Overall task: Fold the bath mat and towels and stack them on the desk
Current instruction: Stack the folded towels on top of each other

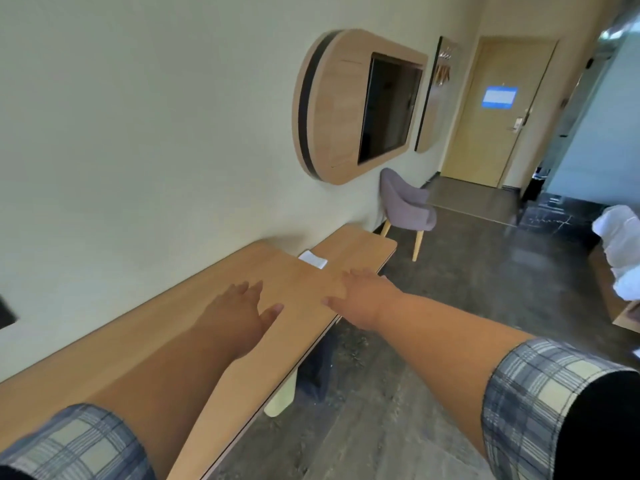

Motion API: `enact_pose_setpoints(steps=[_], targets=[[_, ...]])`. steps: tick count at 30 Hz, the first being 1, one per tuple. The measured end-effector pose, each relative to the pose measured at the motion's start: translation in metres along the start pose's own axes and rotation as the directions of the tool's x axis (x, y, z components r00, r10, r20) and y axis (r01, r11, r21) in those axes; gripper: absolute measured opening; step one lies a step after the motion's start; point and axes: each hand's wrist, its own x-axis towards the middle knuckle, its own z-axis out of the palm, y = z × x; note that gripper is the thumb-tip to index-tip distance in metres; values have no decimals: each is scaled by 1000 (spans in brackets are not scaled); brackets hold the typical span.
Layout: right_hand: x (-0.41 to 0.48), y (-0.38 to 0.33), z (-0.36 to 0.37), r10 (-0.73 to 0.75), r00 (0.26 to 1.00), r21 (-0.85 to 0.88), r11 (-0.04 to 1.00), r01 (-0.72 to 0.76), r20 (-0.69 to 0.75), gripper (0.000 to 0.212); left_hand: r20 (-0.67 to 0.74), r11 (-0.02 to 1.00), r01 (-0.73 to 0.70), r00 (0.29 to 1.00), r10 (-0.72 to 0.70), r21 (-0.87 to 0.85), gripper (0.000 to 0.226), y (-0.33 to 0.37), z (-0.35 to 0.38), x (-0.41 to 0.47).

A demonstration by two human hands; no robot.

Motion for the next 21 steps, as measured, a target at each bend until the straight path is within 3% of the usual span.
enact_pose_setpoints(steps=[6,14,21], targets=[[43,87,-26,67,996,-49,996,-70,-53,86,-2,998,-57,998,57,-22,77,67,19,86],[169,185,-40,85,985,-62,993,-95,-151,85,-22,991,-129,991,129,33,76,121,30,257],[269,294,-51,254,953,44,967,-250,-168,86,55,975,-217,975,215,55,77,175,50,405]])
